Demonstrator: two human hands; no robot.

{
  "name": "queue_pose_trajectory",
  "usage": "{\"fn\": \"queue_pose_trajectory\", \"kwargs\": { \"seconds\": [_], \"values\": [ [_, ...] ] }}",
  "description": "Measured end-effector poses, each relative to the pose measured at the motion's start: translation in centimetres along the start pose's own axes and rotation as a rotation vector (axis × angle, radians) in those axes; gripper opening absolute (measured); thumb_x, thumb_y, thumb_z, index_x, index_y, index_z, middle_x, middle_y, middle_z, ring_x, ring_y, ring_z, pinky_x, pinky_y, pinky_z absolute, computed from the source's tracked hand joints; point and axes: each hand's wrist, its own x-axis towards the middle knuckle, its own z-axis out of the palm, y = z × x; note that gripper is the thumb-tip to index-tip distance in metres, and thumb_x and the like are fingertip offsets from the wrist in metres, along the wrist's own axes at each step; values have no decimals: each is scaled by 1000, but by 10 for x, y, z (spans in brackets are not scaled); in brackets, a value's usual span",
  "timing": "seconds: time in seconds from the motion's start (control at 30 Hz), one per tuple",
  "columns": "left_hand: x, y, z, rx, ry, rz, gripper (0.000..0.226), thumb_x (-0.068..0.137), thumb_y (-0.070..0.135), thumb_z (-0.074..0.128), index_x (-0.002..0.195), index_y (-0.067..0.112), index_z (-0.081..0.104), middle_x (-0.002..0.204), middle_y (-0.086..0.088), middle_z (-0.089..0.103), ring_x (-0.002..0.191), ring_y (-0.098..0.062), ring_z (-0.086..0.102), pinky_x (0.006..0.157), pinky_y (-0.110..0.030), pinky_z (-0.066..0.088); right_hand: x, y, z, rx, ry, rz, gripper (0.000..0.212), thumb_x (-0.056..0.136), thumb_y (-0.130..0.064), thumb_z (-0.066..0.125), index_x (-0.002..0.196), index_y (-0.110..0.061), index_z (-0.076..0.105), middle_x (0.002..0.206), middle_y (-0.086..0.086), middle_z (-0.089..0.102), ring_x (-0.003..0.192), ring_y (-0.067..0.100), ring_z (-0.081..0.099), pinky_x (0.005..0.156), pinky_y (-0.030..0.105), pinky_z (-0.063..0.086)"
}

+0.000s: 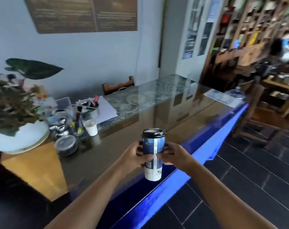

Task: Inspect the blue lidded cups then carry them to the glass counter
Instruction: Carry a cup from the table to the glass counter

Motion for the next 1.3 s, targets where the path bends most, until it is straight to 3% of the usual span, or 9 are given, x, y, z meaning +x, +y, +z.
{"fn": "queue_pose_trajectory", "kwargs": {
  "seconds": [0.13,0.2,0.33,0.43,0.53,0.67,0.83,0.97,1.3],
  "values": [
    [-7,-9,-23,12,185,-89,54,79,21,87,122,27,54,119,-5,66,108,-28,69,86,-54,62,44,-15,10,-68,-213,-45,30,80,-23,79,108,-20,69,78,-10,73,76,11,66,74,36,56],
    [-12,-13,-36,43,273,-124,58,78,23,88,125,24,53,119,-3,65,107,-26,69,83,-50,63,62,-23,24,-108,-314,-65,28,89,-16,76,115,-19,68,94,-3,75,86,14,69,80,38,58],
    [-19,-22,-64,133,433,-170,85,55,51,85,128,23,51,113,8,65,103,-18,68,80,-37,62,96,-37,55,-169,-446,-108,35,93,-12,72,126,-13,63,118,8,71,94,22,69,82,41,59],
    [-14,-38,-82,217,491,-214,71,75,30,88,134,24,48,113,10,65,103,-16,66,88,-40,59,128,-41,79,-257,-488,-153,38,90,-14,75,126,-15,64,114,3,71,104,25,71,93,48,59],
    [1,-56,-99,303,551,-235,71,80,29,85,139,26,46,118,8,67,104,-14,66,89,-36,56,163,-39,97,-345,-536,-192,41,88,-15,77,127,-18,62,112,-4,71,108,18,68,98,43,57],
    [31,-79,-122,307,604,-247,82,77,28,88,146,26,42,124,5,68,107,-14,66,91,-35,56,213,-34,116,-389,-580,-200,52,87,-14,79,134,-19,58,123,-4,71,113,14,67,100,39,56],
    [70,-99,-147,363,620,-236,81,75,28,89,145,25,48,134,5,67,120,-14,63,100,-36,51,262,-21,125,-431,-541,-235,69,82,-18,84,141,-26,50,120,-8,72,108,11,69,96,37,58],
    [92,-109,-160,393,605,-232,80,75,25,89,144,26,48,127,4,72,110,-14,70,98,-41,57,285,-12,126,-431,-520,-247,78,77,-18,88,143,-26,46,119,-5,73,109,14,70,98,40,58],
    [109,-130,-163,311,612,-229,80,78,17,88,145,27,45,118,3,75,105,-10,73,94,-40,61,310,4,136,-439,-531,-279,71,77,-15,87,137,-24,48,111,-9,69,109,14,67,96,42,57]
  ]
}}
